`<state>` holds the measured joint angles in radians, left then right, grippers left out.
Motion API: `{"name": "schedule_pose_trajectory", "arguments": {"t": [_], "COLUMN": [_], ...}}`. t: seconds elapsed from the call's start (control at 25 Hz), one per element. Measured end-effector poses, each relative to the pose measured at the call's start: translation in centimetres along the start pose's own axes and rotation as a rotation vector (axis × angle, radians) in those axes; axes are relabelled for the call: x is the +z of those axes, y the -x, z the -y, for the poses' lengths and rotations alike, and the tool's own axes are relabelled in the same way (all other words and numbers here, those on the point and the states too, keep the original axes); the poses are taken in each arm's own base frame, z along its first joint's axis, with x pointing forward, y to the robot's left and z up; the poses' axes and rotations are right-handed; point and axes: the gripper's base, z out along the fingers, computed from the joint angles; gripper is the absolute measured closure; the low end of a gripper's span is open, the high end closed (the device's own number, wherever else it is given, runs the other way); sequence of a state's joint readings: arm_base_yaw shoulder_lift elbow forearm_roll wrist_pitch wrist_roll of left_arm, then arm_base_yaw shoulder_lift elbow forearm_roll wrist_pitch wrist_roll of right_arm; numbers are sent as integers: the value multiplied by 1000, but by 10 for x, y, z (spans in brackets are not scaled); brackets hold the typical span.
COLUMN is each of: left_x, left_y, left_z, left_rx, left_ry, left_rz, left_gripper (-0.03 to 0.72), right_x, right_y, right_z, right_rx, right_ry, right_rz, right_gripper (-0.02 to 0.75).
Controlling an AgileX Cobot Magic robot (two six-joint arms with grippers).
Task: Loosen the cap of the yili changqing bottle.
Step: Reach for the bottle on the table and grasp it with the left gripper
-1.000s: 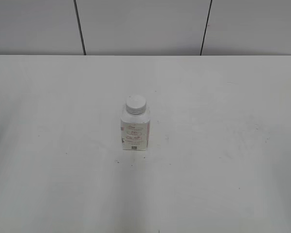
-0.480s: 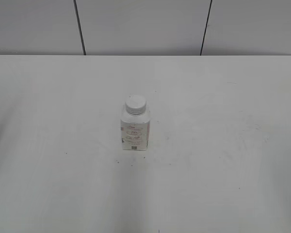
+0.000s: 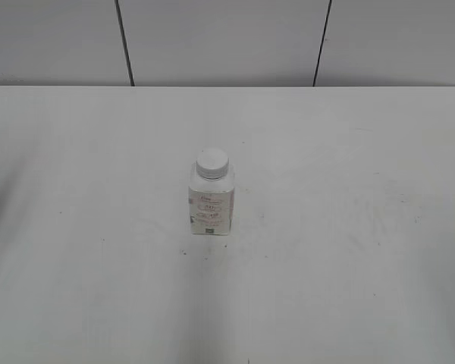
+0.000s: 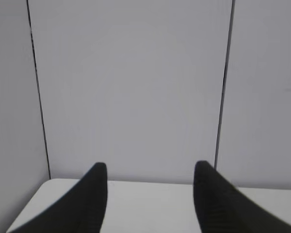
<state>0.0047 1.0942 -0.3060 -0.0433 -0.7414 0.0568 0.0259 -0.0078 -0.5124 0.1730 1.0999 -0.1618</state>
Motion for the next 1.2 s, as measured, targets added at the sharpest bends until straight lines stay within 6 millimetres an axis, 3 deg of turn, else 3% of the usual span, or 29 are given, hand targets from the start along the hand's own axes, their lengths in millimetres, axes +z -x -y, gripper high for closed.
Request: {"name": "schedule_pose_trajectory", "arguments": {"t": [0.36, 0.68, 1.2], "left_x": [21, 33, 59], "left_y": [-36, -61, -93], "left_z": [2, 14, 47], "left_rx": [12, 95, 169], "left_ry": [-8, -136, -539], "left_rz": [-111, -135, -204], "left_gripper": [342, 351, 354], "right_x": [0, 0, 0], "right_y": [0, 0, 0], "right_z": [0, 0, 0], "right_rx": [0, 0, 1], "right_ry": [0, 0, 0], "right_rz": [0, 0, 0], "right_gripper": [239, 239, 239]}}
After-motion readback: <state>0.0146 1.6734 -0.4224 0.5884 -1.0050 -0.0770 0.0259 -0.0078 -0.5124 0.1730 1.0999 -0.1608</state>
